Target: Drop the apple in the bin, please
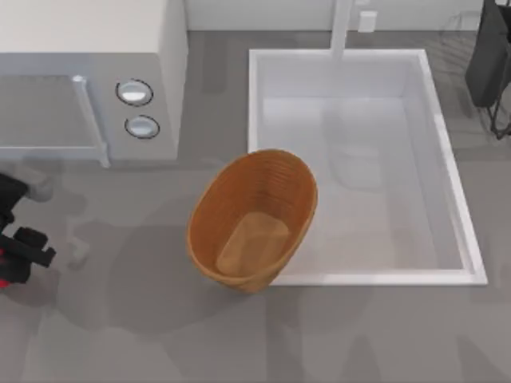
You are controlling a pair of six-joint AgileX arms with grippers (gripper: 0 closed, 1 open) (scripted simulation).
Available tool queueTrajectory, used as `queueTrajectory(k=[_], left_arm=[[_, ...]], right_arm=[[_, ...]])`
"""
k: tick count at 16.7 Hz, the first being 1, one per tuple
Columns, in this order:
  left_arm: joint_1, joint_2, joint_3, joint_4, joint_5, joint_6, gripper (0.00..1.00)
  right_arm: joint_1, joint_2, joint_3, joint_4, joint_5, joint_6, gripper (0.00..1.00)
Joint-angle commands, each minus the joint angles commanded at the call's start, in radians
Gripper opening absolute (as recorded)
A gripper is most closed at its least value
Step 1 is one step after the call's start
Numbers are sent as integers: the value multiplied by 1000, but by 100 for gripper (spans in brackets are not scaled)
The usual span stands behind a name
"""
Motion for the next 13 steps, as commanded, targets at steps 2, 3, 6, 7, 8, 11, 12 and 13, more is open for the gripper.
queueTrajectory(k=[2, 3, 6, 7, 8, 11, 12, 13], left_arm=[[-2, -25, 72, -100, 0, 1, 0], [-3, -39, 111, -164, 0, 1, 0], [-4, -89, 232, -367, 0, -2, 0], [-5, -106, 270, -421, 0, -4, 0], [-5, -123, 304, -465, 0, -5, 0], [-6, -161, 364, -534, 0, -10, 0], [-6, -162, 366, -536, 0, -10, 0], [-6, -162, 366, -536, 0, -10, 0]], right_arm=[[0, 0, 0, 0, 0, 0, 100], [0, 0, 0, 0, 0, 0, 100], [0, 0, 0, 0, 0, 0, 100], [0, 0, 0, 0, 0, 0, 100], [0, 0, 0, 0, 0, 0, 100], [0, 0, 0, 0, 0, 0, 100], [0, 0, 0, 0, 0, 0, 100], [0, 0, 0, 0, 0, 0, 100]])
